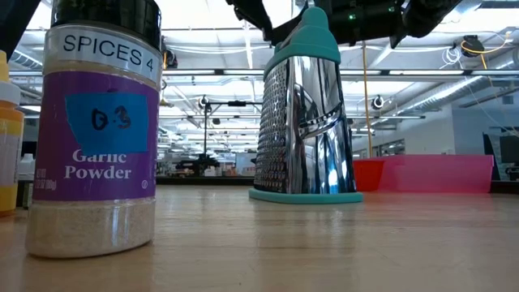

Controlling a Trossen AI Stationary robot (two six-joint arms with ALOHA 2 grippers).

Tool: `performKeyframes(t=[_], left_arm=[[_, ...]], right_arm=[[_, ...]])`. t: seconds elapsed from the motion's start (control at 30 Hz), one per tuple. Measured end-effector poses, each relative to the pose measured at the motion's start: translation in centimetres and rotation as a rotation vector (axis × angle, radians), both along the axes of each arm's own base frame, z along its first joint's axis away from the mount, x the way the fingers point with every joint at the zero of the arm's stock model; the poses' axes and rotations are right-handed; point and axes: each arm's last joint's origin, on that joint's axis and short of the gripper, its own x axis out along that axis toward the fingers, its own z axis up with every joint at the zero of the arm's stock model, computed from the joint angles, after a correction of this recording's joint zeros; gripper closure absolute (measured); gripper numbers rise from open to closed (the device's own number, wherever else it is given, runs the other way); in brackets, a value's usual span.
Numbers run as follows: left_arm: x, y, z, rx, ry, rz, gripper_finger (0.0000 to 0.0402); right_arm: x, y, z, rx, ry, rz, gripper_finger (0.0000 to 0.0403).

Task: Pick & Place Kitchen Items
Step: Put the small purple food coloring bottle into the red bin

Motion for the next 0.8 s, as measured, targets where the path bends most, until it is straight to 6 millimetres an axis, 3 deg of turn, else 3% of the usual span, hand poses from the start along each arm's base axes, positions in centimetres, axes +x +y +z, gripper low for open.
performKeyframes(t=[0.23, 0.47, 0.67, 0.8], left_arm=[[0.43, -0.07, -0.25, -0.034, -0.013, -0.025, 0.0337], [0.96, -0.29, -0.2, -0.025, -0.048, -0.069, 0.0357], [0.94, -0.28, -0.22, -0.035, -0.046, -0.056, 0.0335], [0.94, -0.29, -0.22, -0.035, -0.047, -0.056, 0.0341]], right_arm=[[0.0, 0.01, 0.03, -0.001, -0.003, 0.001, 0.0257], [0.47, -0.07, -0.57, 0.001, 0.006, 0.004, 0.0265], [0.58, -0.08, -0.58, -0.002, -0.004, 0.005, 0.0291], [0.42, -0.05, -0.38, -0.003, -0.008, 0.004, 0.0324]])
